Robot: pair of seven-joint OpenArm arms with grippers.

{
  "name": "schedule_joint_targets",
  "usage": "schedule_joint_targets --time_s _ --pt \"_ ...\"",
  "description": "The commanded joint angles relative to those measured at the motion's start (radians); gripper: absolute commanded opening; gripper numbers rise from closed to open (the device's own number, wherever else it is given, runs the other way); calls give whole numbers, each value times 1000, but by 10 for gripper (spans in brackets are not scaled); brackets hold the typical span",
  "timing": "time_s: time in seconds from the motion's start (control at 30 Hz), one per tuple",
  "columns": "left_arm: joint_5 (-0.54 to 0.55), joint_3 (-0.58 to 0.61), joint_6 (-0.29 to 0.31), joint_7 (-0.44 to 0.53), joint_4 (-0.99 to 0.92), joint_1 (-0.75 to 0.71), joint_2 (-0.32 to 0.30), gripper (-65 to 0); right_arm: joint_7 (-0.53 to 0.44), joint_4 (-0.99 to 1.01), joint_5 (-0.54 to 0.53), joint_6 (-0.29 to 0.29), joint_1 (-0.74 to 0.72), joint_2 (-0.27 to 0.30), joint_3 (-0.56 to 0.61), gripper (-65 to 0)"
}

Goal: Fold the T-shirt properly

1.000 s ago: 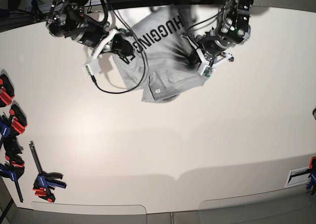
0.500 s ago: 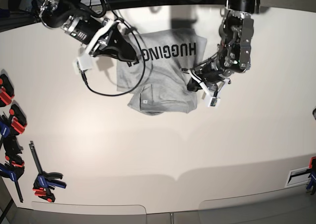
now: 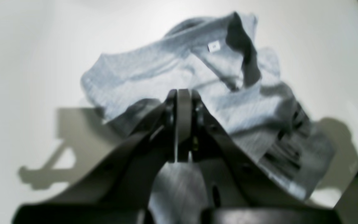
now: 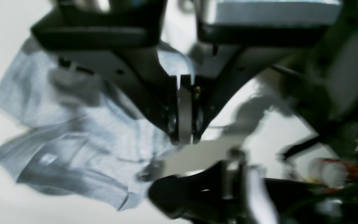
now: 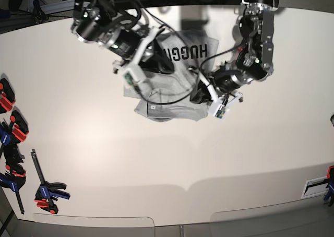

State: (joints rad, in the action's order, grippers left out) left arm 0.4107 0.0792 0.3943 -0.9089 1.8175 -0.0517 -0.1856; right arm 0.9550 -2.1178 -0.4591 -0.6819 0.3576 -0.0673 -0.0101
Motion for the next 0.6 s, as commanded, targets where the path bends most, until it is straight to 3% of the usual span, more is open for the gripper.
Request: schedule_joint_targets --time_s 0.0,0.17,0.23,0.3,0.43,0.57 --pt "-27 -2 -3 19 36 -4 -15 -650 -40 -16 22 27 -9 -3 25 -650" --pt "-247 -47 -171 51 110 -72 -81 -650 -94 -12 175 118 -11 -2 109 -650" --pt "-285 -89 -213 49 115 -89 -106 -650 -113 5 217 153 -14 -2 116 -650" --pt "-287 -141 -224 47 115 -113 -133 -650 -122 50 236 184 -30 -2 114 -650" --pt "-272 -243 -227 45 115 -177 -172 -650 -125 200 247 191 -96 -2 114 -650" --pt "-162 -344 -226 50 115 -248 -181 -650 -132 349 248 190 -165 -2 114 -650"
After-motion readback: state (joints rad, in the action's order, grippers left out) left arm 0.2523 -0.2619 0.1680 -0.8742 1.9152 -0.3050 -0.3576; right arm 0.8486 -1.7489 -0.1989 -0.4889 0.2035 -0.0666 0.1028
